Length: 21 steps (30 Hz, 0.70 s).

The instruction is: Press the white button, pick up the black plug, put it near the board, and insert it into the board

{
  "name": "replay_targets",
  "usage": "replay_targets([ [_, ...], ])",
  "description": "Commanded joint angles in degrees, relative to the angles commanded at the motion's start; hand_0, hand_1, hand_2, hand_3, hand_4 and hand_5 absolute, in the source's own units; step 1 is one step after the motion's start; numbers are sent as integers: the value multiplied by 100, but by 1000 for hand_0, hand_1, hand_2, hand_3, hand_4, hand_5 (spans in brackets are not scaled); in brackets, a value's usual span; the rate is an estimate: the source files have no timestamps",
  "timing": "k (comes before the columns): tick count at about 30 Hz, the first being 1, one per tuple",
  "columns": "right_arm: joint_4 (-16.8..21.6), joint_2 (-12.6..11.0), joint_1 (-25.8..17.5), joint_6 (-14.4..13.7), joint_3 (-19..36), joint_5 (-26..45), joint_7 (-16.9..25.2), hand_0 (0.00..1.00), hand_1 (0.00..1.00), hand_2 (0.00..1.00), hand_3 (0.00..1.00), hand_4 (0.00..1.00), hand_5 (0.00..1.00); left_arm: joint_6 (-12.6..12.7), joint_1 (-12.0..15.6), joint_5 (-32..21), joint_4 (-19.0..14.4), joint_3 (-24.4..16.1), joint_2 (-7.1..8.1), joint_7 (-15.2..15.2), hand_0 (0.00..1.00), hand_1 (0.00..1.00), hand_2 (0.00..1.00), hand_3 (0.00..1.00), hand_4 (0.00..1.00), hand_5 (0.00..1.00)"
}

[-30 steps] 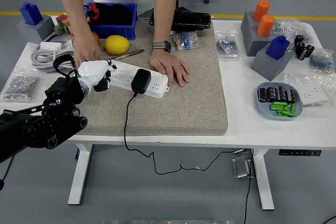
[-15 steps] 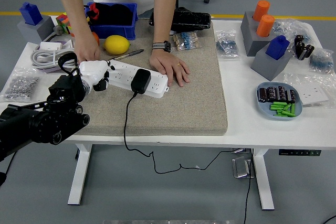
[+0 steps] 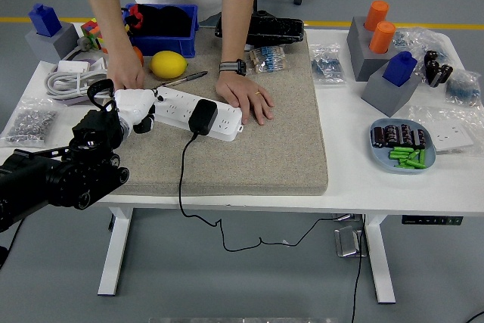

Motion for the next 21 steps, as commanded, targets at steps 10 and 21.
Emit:
replay_targets([
  [10, -5, 3, -19, 5, -8, -3, 2, 853, 729, 717, 687, 858, 470, 75, 22, 216, -219, -284, 124, -51, 276, 99, 121, 779, 2, 2],
  [21, -1, 23, -25, 13, -3, -13, -1, 854, 729, 717, 687, 857, 470, 178, 196, 789, -923, -1370, 414, -103, 270, 100, 119, 771, 2, 2],
])
